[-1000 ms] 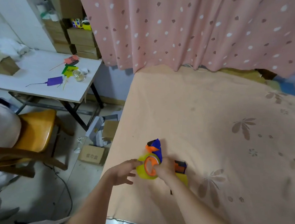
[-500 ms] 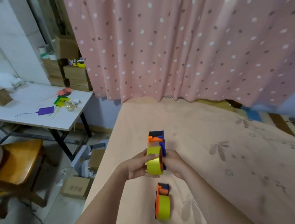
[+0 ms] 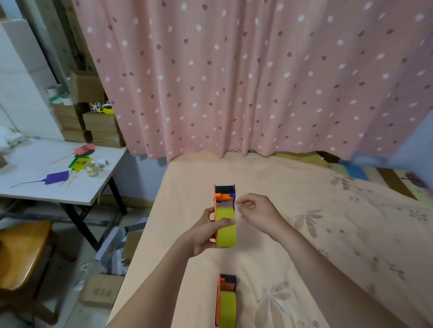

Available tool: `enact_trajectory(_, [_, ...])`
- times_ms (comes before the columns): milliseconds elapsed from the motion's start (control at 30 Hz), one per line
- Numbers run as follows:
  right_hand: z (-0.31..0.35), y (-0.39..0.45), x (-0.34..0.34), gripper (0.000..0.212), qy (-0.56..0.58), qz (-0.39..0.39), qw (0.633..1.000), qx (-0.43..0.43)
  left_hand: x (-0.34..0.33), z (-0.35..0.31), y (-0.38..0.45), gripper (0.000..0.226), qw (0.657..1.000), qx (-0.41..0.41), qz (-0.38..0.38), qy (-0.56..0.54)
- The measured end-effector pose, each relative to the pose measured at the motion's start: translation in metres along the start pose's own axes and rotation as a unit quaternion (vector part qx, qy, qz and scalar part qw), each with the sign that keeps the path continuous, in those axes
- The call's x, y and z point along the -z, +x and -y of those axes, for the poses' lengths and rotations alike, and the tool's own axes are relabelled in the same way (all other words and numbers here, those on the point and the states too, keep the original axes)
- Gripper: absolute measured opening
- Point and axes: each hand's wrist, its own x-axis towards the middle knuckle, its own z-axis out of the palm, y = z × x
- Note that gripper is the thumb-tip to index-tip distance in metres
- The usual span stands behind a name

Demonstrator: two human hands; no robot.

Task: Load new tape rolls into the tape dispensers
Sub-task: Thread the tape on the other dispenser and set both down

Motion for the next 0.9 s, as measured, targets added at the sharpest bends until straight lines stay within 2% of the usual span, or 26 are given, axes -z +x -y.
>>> enact_trajectory(133, [0.003,-0.001,-0.001,0.018,-0.034,0.032,0.998,0.029,-0.005,-0.003,0.0,0.092,0.999,-0.013,0.003,0.047])
enact_trajectory(233, [0.002,-0.002,-0.003,0.005,-0.045,0.027,0.998,0.031,-0.008,-0.002,0.0,0.092,0.998,-0.015,0.008,0.056])
enact_trajectory(533, [0.0,-0.001,-0.011,0.006,-0.077,0.008,0.997,0.031,-0.012,0.016,0.001,0.079,0.999,0.024,0.039,-0.029])
enact_trajectory(700, [0.001,-0.001,-0.011,0.008,-0.098,0.012,0.994,0.038,-0.013,0.013,0.003,0.081,0.999,0.027,0.045,-0.004])
enact_trajectory(900, [0.005,-0.001,-0.004,0.009,-0.102,0.002,0.994,0.041,-0.011,0.008,0.006,0.068,0.998,0.048,0.035,0.011])
